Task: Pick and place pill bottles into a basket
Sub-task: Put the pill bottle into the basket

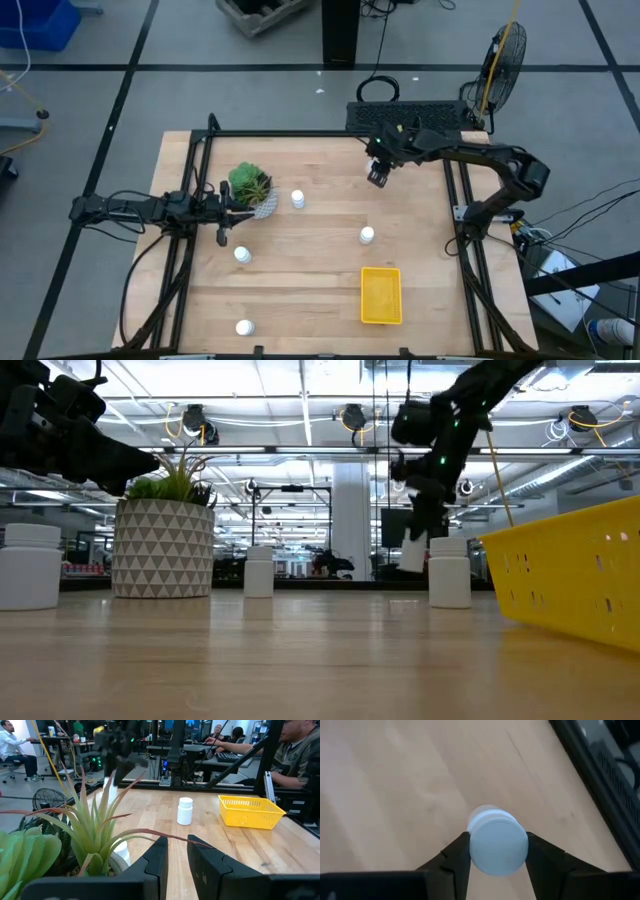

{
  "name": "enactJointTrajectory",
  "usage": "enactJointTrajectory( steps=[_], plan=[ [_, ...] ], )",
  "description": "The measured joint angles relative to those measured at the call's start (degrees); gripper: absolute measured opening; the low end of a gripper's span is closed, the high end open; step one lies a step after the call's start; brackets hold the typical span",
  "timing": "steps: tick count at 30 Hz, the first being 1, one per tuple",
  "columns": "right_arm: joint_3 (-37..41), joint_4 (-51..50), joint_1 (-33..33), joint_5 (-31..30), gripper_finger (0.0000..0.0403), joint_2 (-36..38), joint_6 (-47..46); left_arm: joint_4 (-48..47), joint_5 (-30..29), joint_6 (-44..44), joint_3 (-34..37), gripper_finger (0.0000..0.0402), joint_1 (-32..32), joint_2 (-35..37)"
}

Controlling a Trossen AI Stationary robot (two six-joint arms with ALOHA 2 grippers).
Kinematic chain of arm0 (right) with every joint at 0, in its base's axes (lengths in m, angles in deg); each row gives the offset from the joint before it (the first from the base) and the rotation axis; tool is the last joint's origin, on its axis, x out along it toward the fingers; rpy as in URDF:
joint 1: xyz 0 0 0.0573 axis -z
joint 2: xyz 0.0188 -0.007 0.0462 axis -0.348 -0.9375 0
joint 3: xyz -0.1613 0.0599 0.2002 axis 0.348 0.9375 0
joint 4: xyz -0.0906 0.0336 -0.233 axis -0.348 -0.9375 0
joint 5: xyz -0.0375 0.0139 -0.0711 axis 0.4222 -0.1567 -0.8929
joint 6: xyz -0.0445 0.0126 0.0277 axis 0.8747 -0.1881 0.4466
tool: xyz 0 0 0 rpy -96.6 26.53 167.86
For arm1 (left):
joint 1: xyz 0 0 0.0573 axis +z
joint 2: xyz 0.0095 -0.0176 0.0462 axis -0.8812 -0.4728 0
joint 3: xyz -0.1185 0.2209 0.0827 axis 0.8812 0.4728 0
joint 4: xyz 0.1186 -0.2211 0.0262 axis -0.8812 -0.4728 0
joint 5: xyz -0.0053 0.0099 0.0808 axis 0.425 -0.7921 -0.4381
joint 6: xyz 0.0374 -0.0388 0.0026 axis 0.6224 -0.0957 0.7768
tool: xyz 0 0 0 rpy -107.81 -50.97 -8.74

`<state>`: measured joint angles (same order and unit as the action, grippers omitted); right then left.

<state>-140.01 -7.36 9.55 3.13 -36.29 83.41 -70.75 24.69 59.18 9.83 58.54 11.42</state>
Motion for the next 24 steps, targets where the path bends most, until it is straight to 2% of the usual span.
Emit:
enactJointTrajectory(
  steps=[4,9,11,18,24],
  plan=[
    [0.0,-0.19,-5.97,0.1,0.0143,6.22,-3.08,0.01,0.0,0.67,0.01,0.0077,0.0,0.0],
    [0.0,-0.21,-16.47,-0.47,0.0143,13.83,-8.53,0.0,0.0,0.62,0.01,0.0077,0.0,-0.01],
    [-0.02,-0.23,-21.18,-2.92,0.0143,15.69,-11.1,0.0,0.02,0.62,-0.01,0.0077,0.0,0.01],
    [-0.02,-1.04,-36.54,-8.23,0.0143,17.31,-18.82,0.02,0.0,0.37,0.01,0.0077,0.0,0.01],
    [-0.04,-0.65,-47.08,-13.13,0.0143,16.35,-26.63,0.02,0.0,-0.49,0.01,0.0077,-0.01,0.01]
  ],
)
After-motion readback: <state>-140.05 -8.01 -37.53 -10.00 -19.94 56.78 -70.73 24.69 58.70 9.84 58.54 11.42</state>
